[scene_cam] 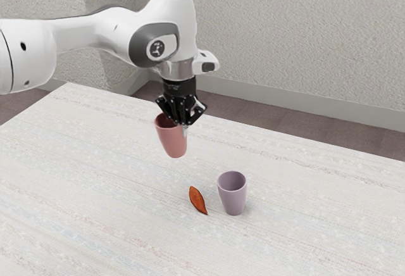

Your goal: Place the left cup onto the right cup

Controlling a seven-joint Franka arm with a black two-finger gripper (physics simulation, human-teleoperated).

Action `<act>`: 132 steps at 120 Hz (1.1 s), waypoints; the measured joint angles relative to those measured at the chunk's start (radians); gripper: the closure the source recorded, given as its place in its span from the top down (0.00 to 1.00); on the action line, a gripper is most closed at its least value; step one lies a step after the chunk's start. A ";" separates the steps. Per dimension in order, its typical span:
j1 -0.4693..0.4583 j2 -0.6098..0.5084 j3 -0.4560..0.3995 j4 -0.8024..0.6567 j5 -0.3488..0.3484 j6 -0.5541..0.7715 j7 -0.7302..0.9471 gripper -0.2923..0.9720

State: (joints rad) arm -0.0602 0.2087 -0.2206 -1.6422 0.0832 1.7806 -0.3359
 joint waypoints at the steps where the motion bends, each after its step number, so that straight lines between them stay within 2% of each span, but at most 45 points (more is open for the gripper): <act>1: -0.004 0.002 0.000 0.003 0.000 -0.001 -0.003 0.15; 32: -0.065 0.095 -0.058 0.121 0.047 -0.017 -0.096 0.15; 90: -0.117 0.287 -0.076 0.285 0.055 -0.011 -0.213 0.15; 132: -0.143 0.317 -0.079 0.295 0.054 -0.004 -0.272 0.15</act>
State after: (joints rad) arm -0.2035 0.5258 -0.2991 -1.3473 0.1372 1.7765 -0.6076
